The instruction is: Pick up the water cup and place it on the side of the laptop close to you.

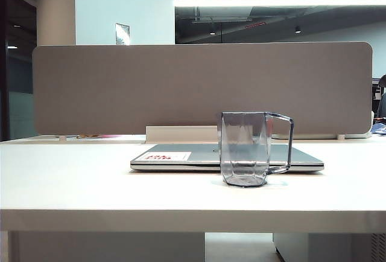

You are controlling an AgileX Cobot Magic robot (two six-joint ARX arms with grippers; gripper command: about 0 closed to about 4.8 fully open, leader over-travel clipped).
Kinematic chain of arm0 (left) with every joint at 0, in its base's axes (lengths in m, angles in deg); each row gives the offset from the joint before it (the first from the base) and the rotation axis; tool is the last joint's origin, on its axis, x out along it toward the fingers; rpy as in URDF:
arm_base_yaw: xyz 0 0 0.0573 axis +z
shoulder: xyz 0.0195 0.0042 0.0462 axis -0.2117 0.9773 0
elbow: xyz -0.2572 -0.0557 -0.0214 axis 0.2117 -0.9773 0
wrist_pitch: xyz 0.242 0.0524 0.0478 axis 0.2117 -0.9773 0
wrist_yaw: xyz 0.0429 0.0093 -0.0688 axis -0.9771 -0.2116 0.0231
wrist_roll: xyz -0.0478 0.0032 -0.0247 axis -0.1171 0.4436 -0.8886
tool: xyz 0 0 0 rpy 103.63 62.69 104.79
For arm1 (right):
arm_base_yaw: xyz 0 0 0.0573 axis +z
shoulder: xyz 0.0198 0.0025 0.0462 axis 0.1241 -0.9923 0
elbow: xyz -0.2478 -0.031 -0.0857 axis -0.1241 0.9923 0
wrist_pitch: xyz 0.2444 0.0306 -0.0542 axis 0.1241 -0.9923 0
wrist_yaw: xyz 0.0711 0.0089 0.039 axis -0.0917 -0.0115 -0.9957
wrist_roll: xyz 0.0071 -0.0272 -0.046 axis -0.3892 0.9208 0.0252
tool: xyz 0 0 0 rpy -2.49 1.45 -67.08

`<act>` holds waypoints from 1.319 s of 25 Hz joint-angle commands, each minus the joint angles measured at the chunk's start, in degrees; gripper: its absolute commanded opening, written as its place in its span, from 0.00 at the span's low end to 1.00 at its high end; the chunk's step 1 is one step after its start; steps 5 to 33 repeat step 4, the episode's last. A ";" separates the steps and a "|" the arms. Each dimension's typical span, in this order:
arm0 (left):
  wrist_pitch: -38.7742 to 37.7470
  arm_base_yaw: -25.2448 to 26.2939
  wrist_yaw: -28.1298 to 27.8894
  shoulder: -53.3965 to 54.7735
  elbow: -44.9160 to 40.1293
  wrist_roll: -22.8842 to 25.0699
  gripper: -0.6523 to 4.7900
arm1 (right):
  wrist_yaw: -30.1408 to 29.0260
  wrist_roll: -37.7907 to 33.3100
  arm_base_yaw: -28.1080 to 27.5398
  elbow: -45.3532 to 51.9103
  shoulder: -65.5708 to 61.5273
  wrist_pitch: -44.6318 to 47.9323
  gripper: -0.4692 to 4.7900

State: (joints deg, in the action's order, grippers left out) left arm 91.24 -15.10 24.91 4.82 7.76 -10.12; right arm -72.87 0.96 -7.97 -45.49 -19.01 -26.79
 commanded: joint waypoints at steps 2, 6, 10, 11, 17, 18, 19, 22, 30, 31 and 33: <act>0.66 0.11 0.13 0.07 0.17 0.44 0.11 | 0.04 -0.02 0.00 0.35 0.11 1.01 0.08; 0.66 0.11 0.13 0.07 0.17 0.44 0.11 | 0.04 -0.02 0.00 0.35 0.11 1.01 0.08; 0.66 0.11 0.13 0.07 0.17 0.44 0.11 | 0.04 -0.02 0.00 0.35 0.11 1.01 0.08; 0.66 0.11 0.13 0.07 0.17 0.44 0.11 | 0.04 -0.02 0.00 0.35 0.11 1.01 0.08; 0.66 0.11 0.13 0.07 0.17 0.44 0.11 | 0.04 -0.02 0.00 0.35 0.11 1.01 0.08; 0.66 0.11 0.13 0.07 0.17 0.44 0.11 | 0.04 -0.02 0.00 0.35 0.11 1.01 0.08; 0.66 0.11 0.13 0.07 0.17 0.44 0.11 | 0.04 -0.02 0.00 0.35 0.11 1.01 0.08; 0.66 0.11 0.13 0.07 0.17 0.44 0.11 | 0.04 -0.02 0.00 0.35 0.11 1.01 0.08; 0.66 0.11 0.13 0.07 0.17 0.44 0.11 | 0.04 -0.02 0.00 0.35 0.11 1.01 0.08; 0.66 0.11 0.13 0.07 0.17 0.44 0.11 | 0.04 -0.02 0.00 0.35 0.11 1.01 0.08; 0.66 0.11 0.13 0.07 0.17 0.44 0.11 | 0.04 -0.02 0.00 0.35 0.11 1.01 0.08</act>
